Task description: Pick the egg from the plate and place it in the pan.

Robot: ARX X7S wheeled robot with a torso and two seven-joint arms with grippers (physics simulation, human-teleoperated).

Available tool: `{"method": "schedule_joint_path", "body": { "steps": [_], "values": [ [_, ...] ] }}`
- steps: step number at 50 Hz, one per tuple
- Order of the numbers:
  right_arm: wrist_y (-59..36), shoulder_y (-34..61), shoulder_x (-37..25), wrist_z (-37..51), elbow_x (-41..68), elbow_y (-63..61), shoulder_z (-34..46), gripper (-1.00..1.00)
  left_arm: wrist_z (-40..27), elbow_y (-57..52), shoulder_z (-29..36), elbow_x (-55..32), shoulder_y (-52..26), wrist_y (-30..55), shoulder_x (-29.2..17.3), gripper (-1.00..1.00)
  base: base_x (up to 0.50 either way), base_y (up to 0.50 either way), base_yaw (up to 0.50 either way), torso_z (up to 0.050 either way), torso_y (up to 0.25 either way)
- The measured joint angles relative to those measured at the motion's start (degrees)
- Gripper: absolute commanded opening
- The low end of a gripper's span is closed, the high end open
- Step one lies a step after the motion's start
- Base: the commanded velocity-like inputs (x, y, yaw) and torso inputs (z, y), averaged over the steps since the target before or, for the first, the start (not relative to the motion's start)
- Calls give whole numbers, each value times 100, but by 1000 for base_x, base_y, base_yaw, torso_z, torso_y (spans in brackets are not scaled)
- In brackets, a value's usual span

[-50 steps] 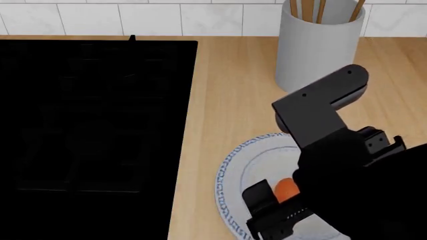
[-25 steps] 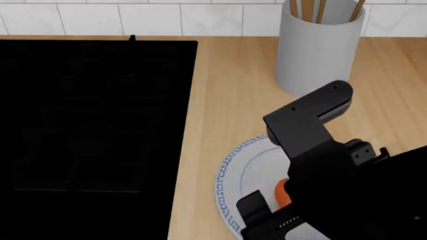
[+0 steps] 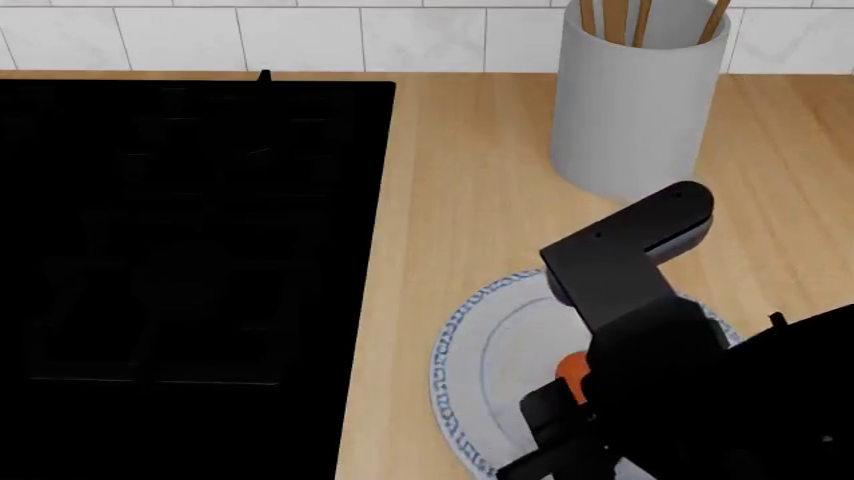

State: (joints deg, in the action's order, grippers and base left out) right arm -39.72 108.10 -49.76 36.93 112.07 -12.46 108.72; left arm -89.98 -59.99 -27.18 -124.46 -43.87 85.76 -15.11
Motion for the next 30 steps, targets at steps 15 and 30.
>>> {"method": "schedule_joint_path", "body": {
  "steps": [15,30],
  "values": [
    [3,2,5,34,44,12,-3,-100,0,0,-9,-2,1,-3,-3,100,1,0,0,0,0],
    [-170,355,-149,137,123,-235,-157,-100,0,0,0,-1,-10,-25,-26,100,0,0,0,0,0]
  ]
}}
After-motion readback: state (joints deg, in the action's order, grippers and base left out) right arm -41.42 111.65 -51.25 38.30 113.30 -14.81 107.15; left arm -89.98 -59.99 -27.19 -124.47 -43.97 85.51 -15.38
